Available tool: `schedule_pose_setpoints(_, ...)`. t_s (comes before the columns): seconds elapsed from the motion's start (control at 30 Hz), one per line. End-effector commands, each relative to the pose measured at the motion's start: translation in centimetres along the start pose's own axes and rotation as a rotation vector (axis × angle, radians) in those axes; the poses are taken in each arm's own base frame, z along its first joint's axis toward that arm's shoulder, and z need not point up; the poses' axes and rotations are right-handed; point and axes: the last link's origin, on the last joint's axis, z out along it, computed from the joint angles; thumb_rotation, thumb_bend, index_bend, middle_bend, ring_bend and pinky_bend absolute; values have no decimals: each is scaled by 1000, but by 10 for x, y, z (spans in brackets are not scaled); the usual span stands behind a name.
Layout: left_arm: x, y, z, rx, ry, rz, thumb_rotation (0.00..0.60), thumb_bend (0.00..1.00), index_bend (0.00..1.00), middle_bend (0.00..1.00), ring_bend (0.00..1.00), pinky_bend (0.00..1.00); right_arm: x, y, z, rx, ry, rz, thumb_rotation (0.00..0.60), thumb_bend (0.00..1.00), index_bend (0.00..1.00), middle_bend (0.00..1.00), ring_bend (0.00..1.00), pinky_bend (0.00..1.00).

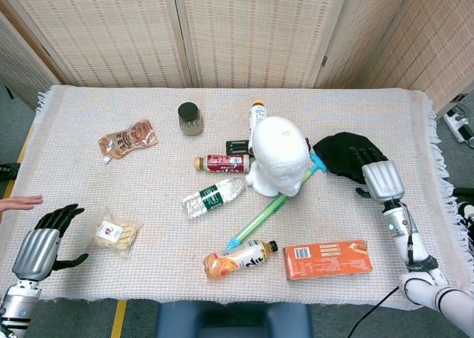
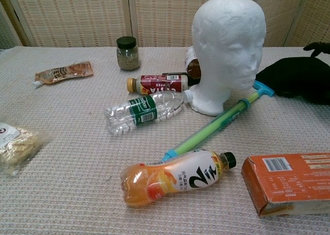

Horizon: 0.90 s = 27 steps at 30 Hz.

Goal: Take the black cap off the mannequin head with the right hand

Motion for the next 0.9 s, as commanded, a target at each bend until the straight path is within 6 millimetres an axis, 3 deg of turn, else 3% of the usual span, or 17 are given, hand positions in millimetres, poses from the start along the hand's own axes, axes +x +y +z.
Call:
schedule_pose_setpoints(0.03,0,-1,0,1,0,-1,600,96,202,163,164,203,13,4,-20,-4,-22,36,414,0,0,0,0,181)
schedule_pose_setpoints(0.17,0,-2,-1,5,2,0,600,95,202,162,160,201,30,7,-48,2,-25,55,376,0,0,0,0,137)
schedule_pose_setpoints(0.3,2,-3,-1,9,12,5,600,96,200,162,158,201,46,9,-83,10,-3,62,376,0,0,0,0,131)
schedule_pose_setpoints(0.43,4,-4,-1,12,26,12,600,95,202,161,158,202,59,10,-121,2,59,66,392,0,2,60,51,229)
schedule_pose_setpoints(0.5,4,-4,-1,15,33,18,600,96,203,161,159,202,62,9,-138,-8,79,93,398,10,25,128,130,299)
schedule_pose_setpoints(0.6,4,-5,0,19,42,24,600,96,203,161,158,201,63,10,-163,-28,95,132,397,42,69,161,167,333)
schedule_pose_setpoints(0.73,4,-5,1,24,49,34,600,97,203,161,158,201,63,13,-192,-40,77,164,395,45,76,164,160,337)
schedule_pose_setpoints(0.9,3,-5,1,29,62,49,600,96,203,162,159,200,64,12,-212,-53,89,188,398,44,75,164,138,337)
